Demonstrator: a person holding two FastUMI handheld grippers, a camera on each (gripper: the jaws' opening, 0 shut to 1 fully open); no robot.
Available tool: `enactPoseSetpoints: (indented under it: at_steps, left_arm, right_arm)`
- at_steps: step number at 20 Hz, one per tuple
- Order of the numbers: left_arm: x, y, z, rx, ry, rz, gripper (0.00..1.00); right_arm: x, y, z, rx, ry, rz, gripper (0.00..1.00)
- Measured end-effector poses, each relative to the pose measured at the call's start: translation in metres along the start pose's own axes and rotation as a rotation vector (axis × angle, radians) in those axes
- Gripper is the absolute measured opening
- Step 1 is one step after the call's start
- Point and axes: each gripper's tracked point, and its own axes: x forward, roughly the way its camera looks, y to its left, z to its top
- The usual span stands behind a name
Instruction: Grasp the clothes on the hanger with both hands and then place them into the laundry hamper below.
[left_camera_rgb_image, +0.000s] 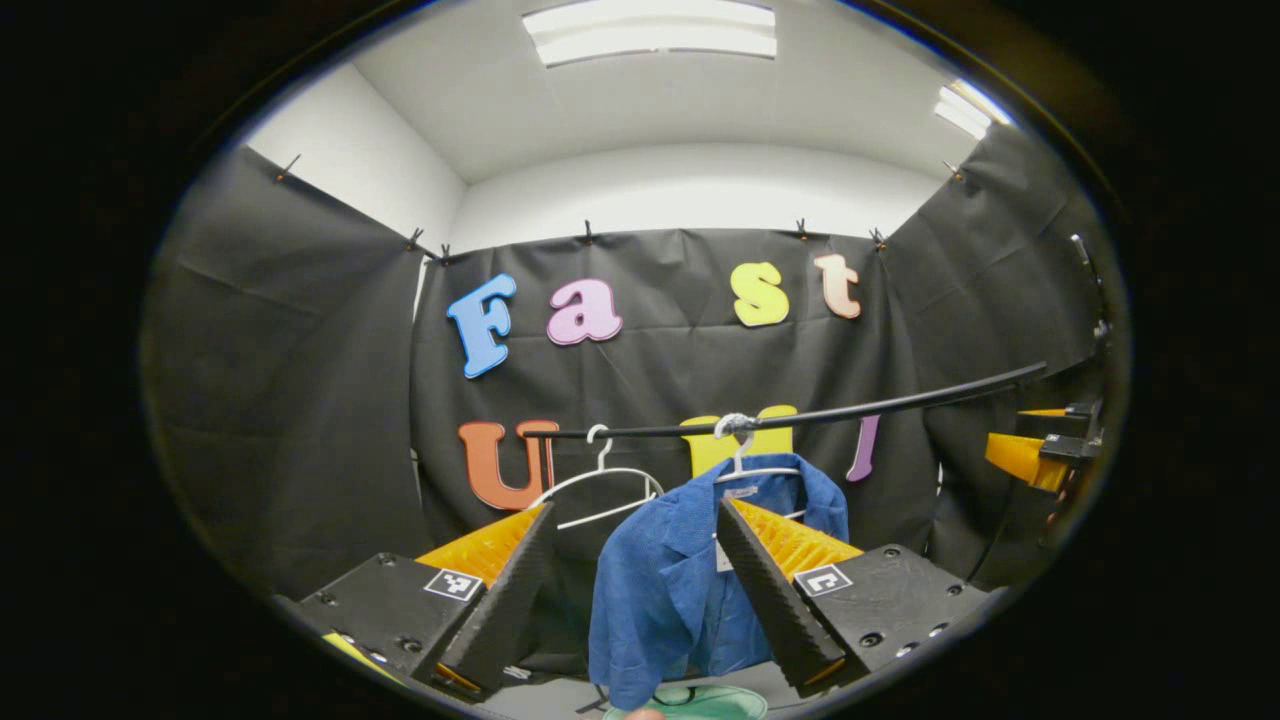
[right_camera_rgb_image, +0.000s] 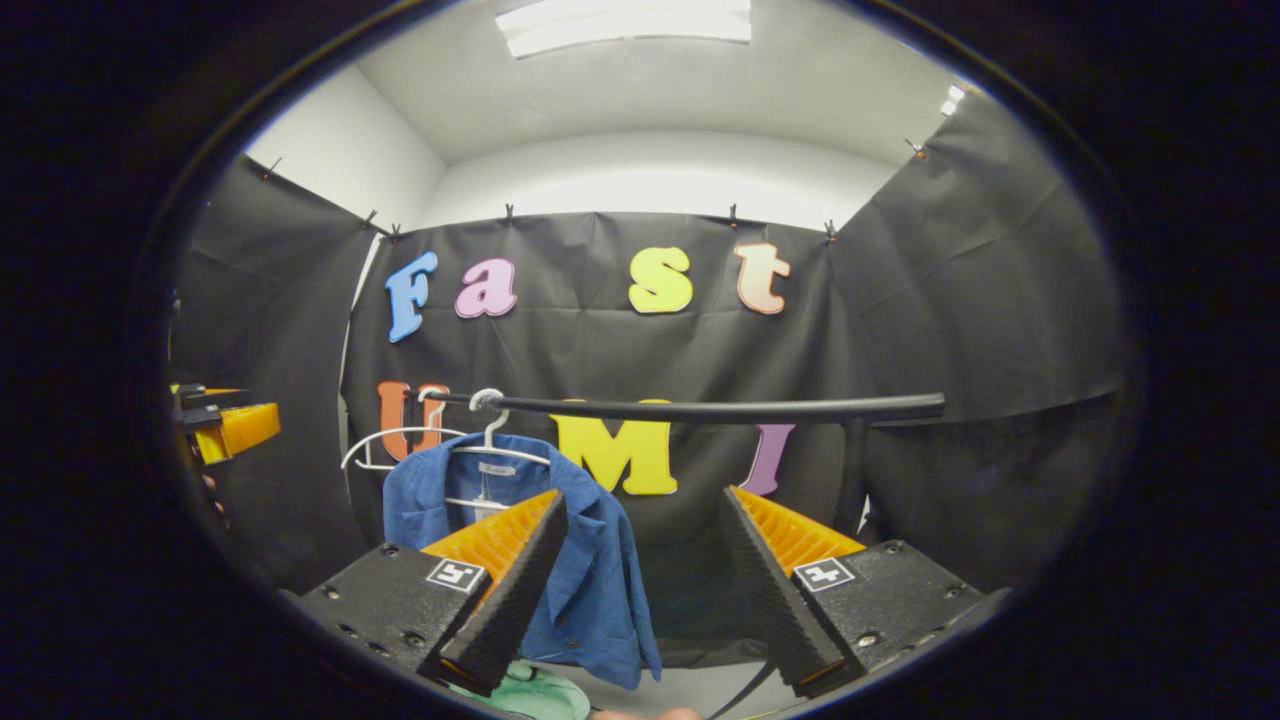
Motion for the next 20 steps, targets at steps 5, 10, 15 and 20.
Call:
enactPoseSetpoints:
  at_steps: [5, 10, 15, 20]
  left_arm:
    - [0.002, 0.021, -0.009, -0.013, 0.008, 0.013, 0.99]
    - [0.01, 0.025, -0.036, -0.041, 0.049, -0.023, 0.99]
    - [0.013, 0.02, -0.078, -0.032, 0.124, -0.1, 0.98]
    - [0.03, -0.002, -0.107, -0.057, 0.167, -0.148, 0.99]
  right_arm:
    - [0.013, 0.027, -0.015, 0.0, 0.036, 0.009, 0.97]
    - [0.022, 0.057, -0.048, 0.003, 0.099, -0.019, 0.98]
    - [0.035, 0.074, -0.095, -0.01, 0.198, -0.078, 0.97]
    - [0.059, 0.087, -0.134, 0.007, 0.296, -0.073, 0.97]
